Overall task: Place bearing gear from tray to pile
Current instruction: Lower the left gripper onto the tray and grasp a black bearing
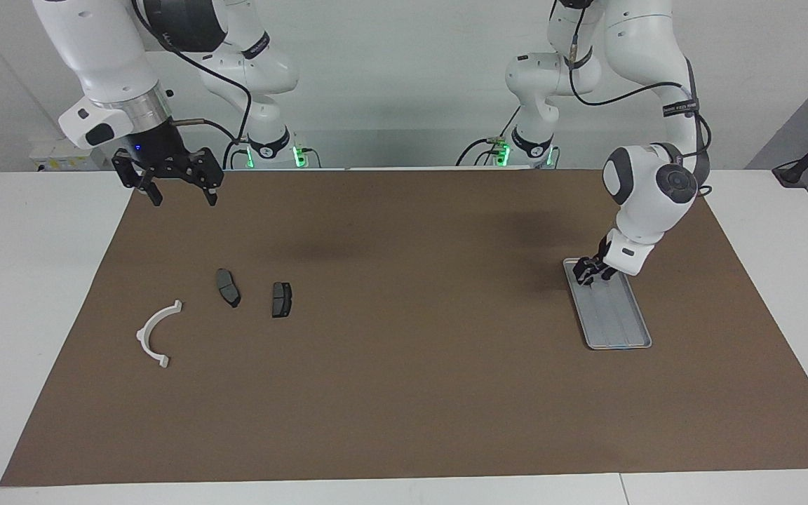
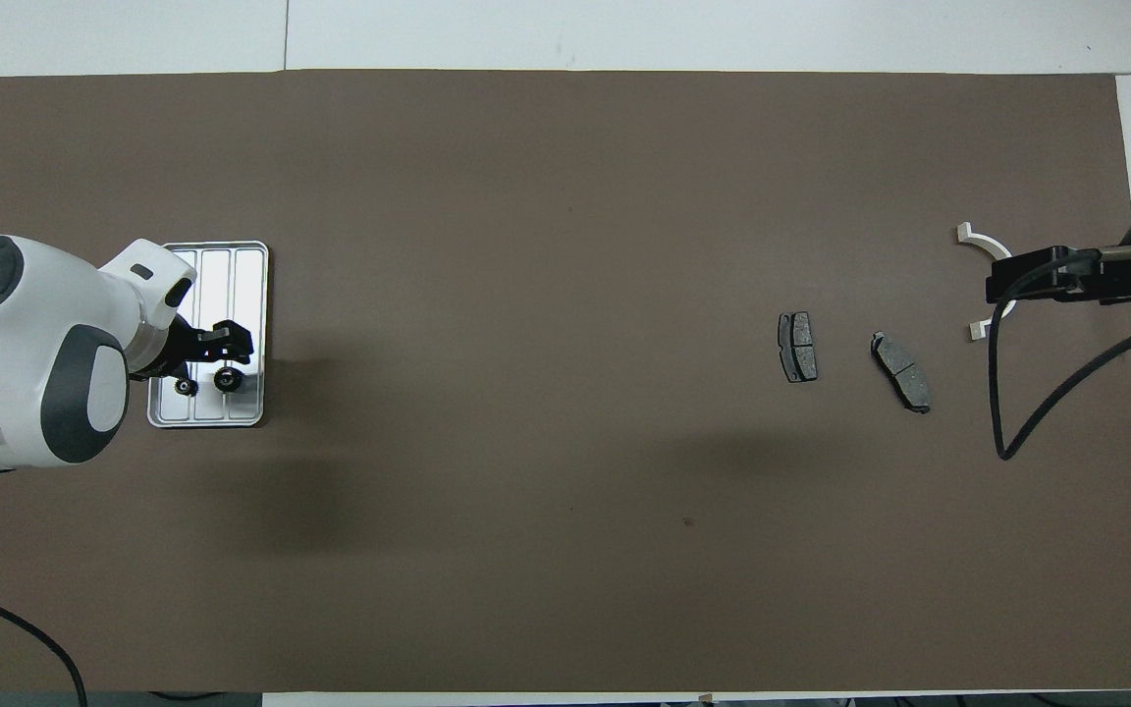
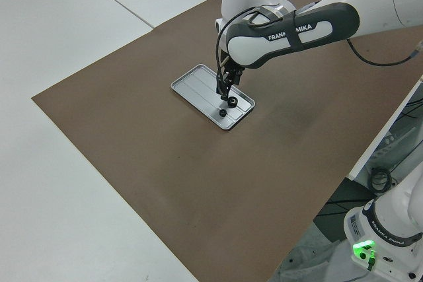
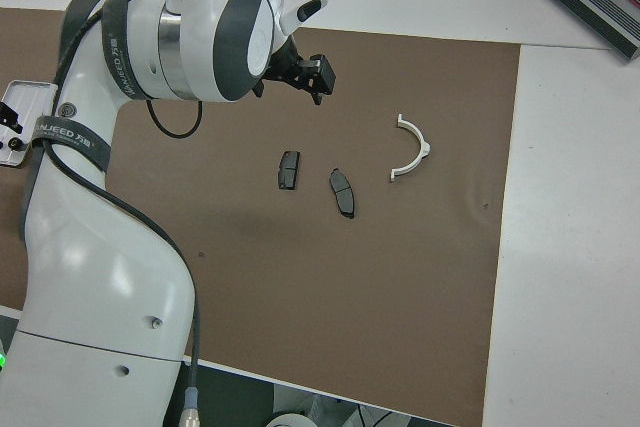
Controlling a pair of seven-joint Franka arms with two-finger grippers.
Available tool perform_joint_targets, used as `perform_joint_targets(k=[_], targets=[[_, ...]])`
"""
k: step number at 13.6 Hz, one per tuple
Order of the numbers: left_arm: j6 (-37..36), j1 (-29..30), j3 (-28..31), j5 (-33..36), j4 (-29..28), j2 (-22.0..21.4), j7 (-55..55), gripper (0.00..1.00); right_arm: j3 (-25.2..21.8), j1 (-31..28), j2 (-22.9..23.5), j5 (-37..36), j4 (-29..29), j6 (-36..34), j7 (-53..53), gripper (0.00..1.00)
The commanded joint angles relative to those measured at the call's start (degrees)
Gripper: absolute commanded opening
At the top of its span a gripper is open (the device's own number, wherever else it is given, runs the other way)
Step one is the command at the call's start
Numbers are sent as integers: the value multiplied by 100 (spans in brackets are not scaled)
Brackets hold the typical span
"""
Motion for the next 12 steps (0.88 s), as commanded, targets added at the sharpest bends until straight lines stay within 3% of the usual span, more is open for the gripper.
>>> perform_joint_targets(k=[1,3,12], targets=[[122,-85,40,43,-38,87,-32,77,13,-5,-94,107,-159,91,126,100],[148,-85,31,43,-169,87,-32,73,13,-5,-76,107,-168,100,108,100],[96,-77,31,43,-266,52,-32,73,4,-40,-67,107,-159,82,55,100]])
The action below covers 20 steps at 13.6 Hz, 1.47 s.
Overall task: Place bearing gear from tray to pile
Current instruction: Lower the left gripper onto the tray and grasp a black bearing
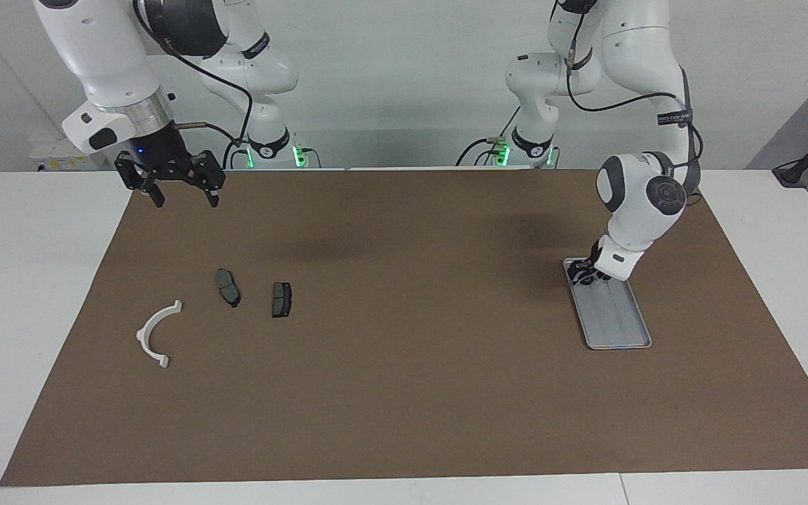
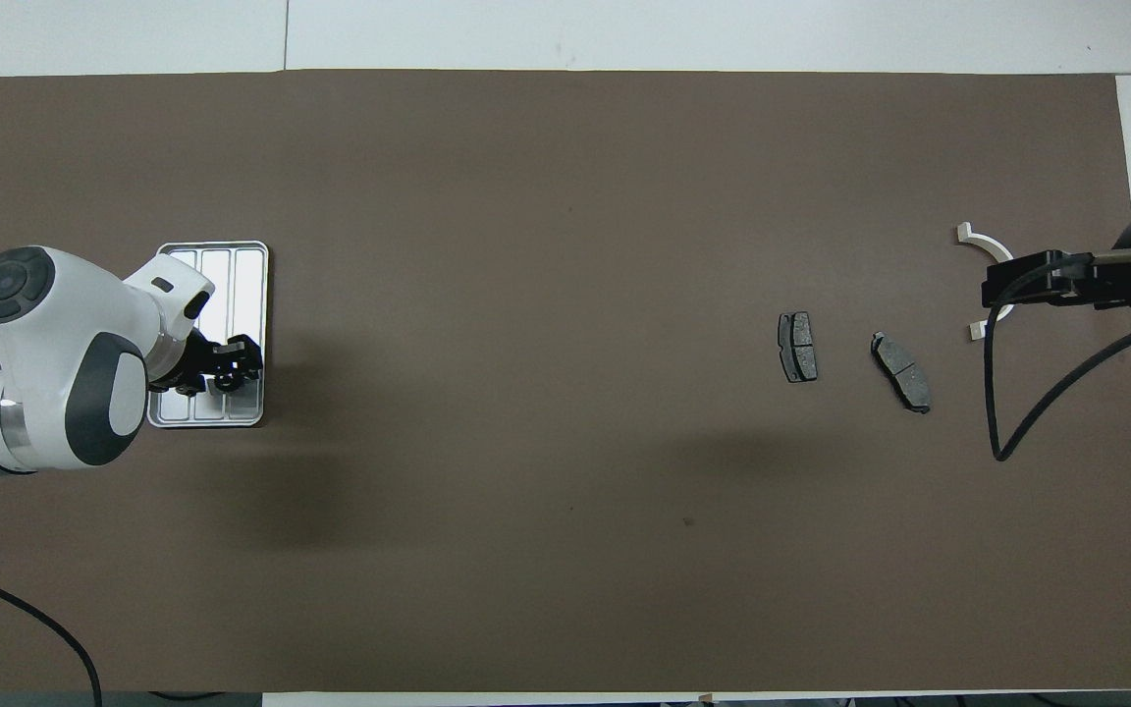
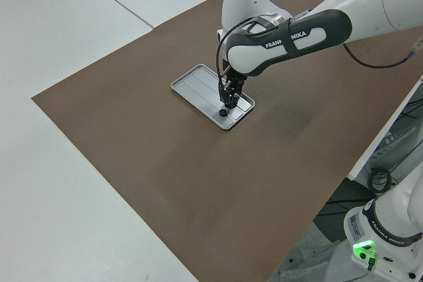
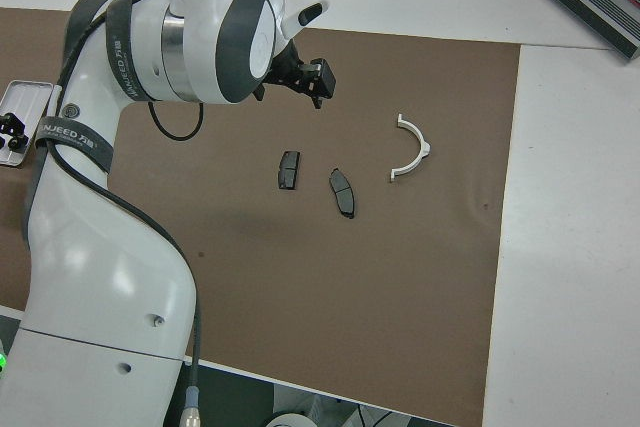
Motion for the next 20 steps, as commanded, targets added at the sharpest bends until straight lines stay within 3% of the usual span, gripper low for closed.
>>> perform_joint_targets(k=[1,8,9,16,20], targets=[[28,-52,39,43,-129,-76,-33,73,7,-46,-67,103,-106,81,51,100],[81,-52,39,43,-269,-111,-24,70,7,-11,-59,103,-106,99,51,100],[98,-52,39,43,-296,-120,-24,66,7,-11,-50,103,-124,186,42,100],[55,-34,39,43,-270,-120,-24,11,7,-20,-59,103,-176,187,7,100],[-479,-87,30,-36,404,-50,-164,6,7,-82,-50,103,-168,204,-55,100]])
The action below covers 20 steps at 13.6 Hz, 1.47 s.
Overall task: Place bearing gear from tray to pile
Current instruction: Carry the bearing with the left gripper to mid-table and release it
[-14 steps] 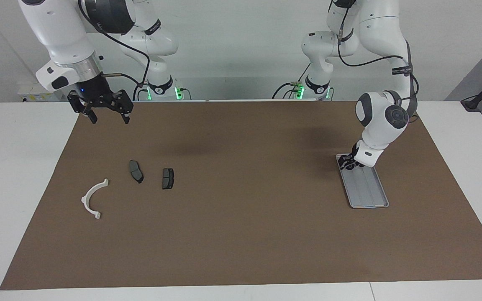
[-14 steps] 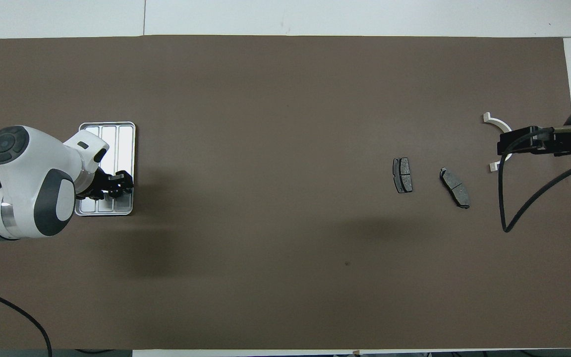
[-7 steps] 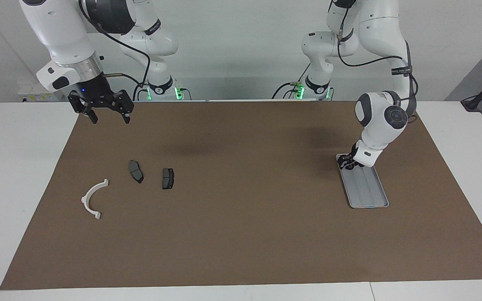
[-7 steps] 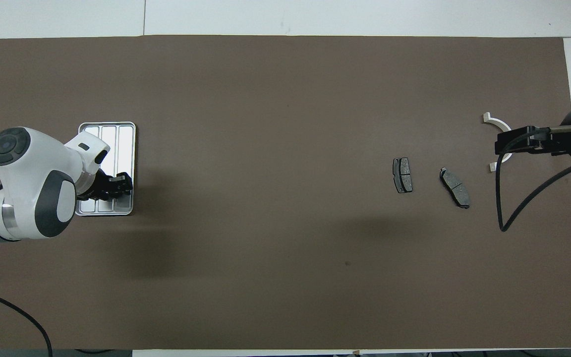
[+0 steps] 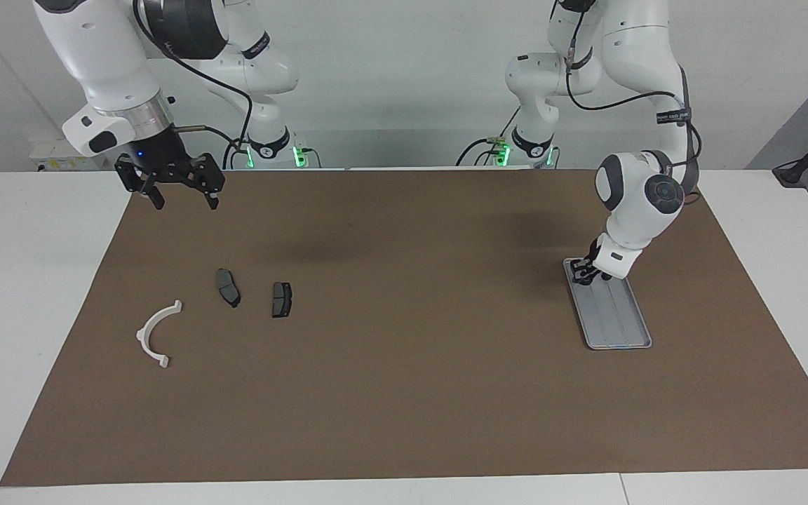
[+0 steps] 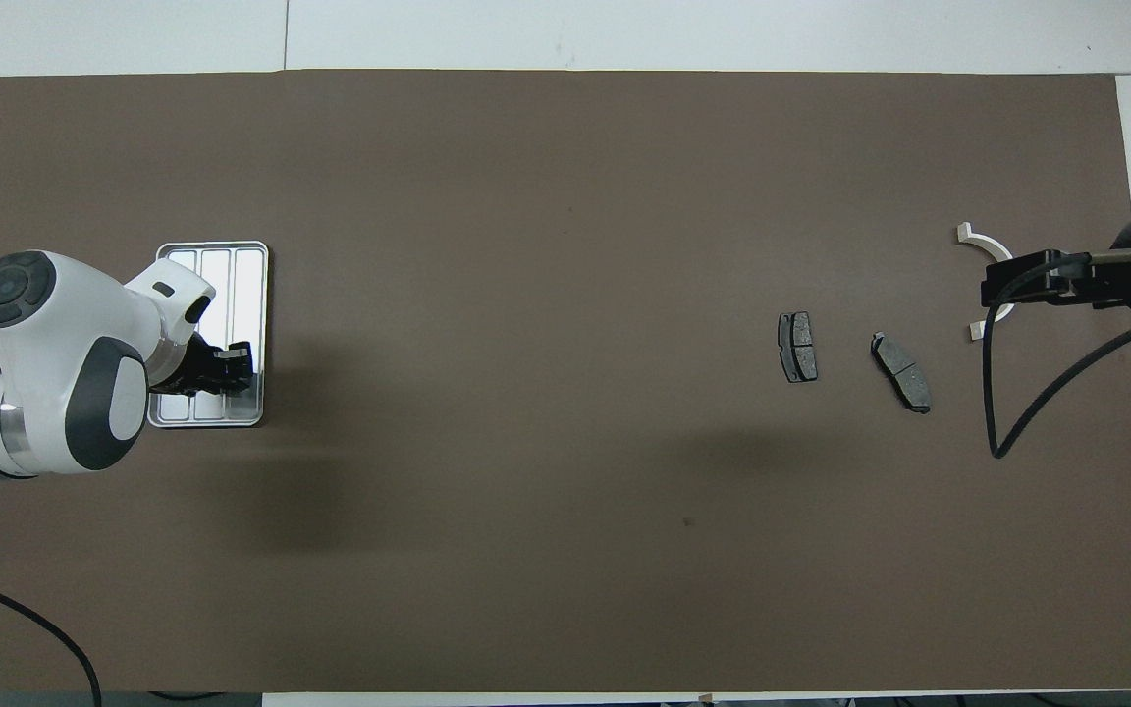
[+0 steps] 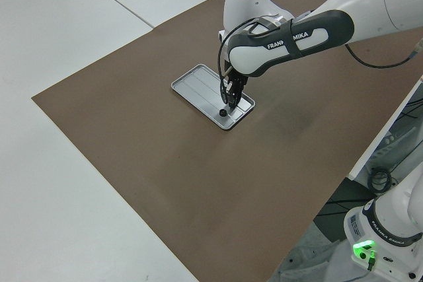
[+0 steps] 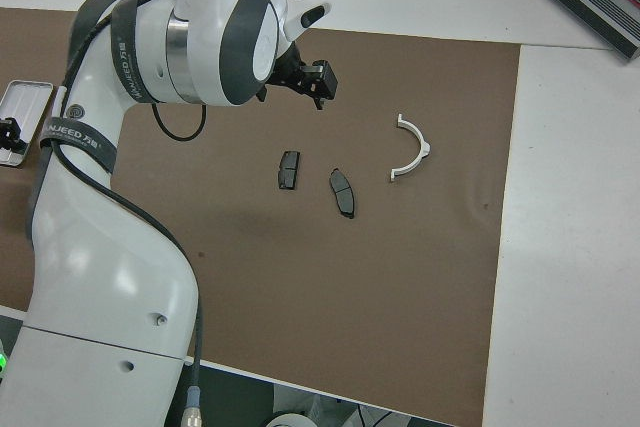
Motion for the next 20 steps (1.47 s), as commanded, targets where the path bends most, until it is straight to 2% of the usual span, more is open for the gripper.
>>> perform_joint_targets(k=[1,5,7,9,11,15,16,17,18,20], targets=[[-595,-196,40,-35,664,29,-418,6,19,-66,-51,103,-102,135,-55,100],[-658,-1074,40,-123,1070,64,-1823,6,19,12,-16,103,-146,381,6,100],[-755,-1627,40,-132,1543,240,-2727,6,19,13,-34,103,-295,591,7,100],[-912,-2172,49,-193,2184,634,-3458,6,19,13,-25,103,-287,575,-54,100],[-949,-2761,66,-264,2905,1266,-4328,6,19,-13,-25,103,-287,522,-238,100],[-537,-3361,57,-316,3075,1787,-4885,6,19,-31,-113,103,-480,505,-345,100],[-596,-3536,66,-334,3345,2040,-5051,6,19,-57,-113,103,-480,487,-371,100],[-762,-3746,101,-326,3800,2477,-5261,6,19,-66,-113,103,-471,478,-380,100],[-738,-3766,110,-326,3944,2638,-5316,6,19,-66,-104,103,-471,522,-380,100],[-756,-3739,110,-326,3928,2622,-5360,7,19,-40,-104,94,-471,548,-371,100]])
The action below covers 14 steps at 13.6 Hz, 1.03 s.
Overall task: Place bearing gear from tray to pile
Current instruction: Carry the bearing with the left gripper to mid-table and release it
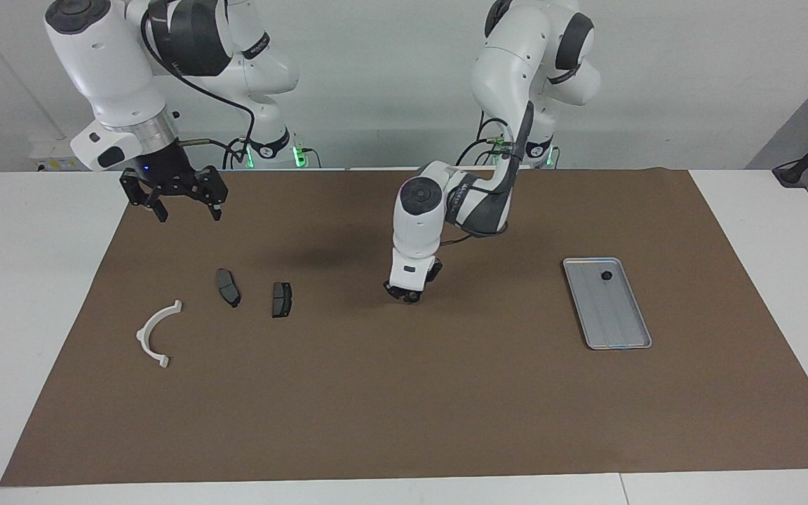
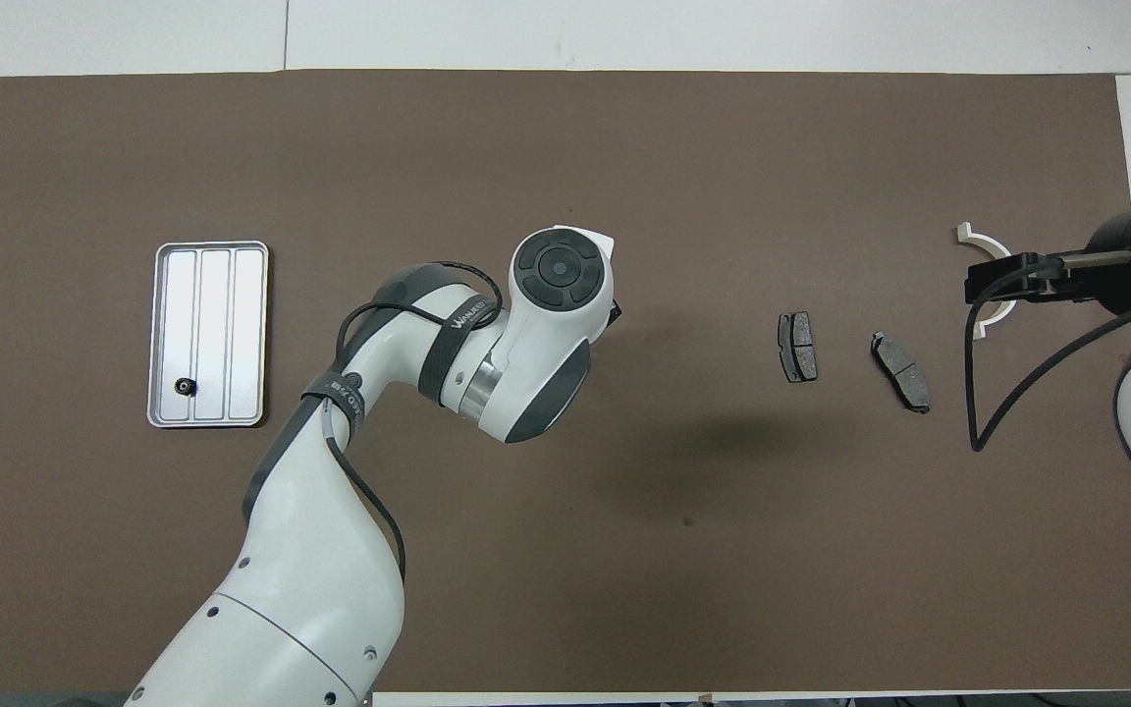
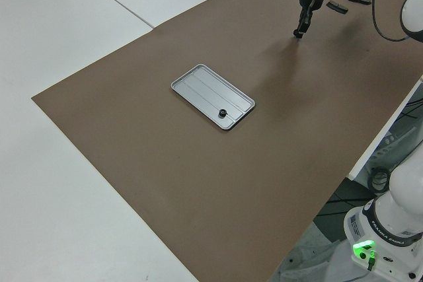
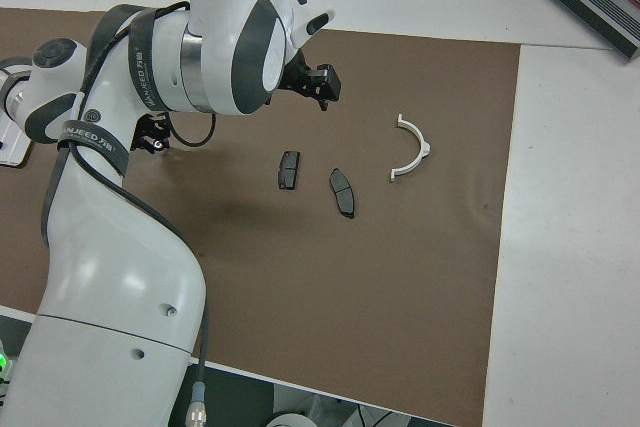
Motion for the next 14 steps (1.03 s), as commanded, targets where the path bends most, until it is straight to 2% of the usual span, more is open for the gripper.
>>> perform_joint_targets(k=[1,4,5,6,7,8,10,12,14], targets=[[-88,-50,136,-63,292,181,-80,7,17,-62,-121,94,-148,112,-165,100],[-26,-59,136,-54,187,181,-80,8,17,-71,-129,94,-165,147,-121,100],[-17,-59,136,-45,169,181,-80,17,17,-71,-121,94,-191,165,-129,100],[-34,-59,145,-36,151,172,-89,47,17,-71,-103,94,-192,234,-182,100],[-139,-59,153,-36,168,164,-89,92,17,-88,-68,94,-226,279,-243,100],[-383,-59,197,-36,203,146,-89,100,8,-106,-59,94,-296,383,-313,100],[-579,-24,285,-36,204,-29,-80,100,8,-158,-33,94,-376,595,-514,100],[-797,273,303,-19,-14,-528,-10,100,8,-194,11,103,-359,613,-569,100],[-1140,494,303,-19,-95,-758,261,100,8,-168,107,94,-341,761,-534,100]])
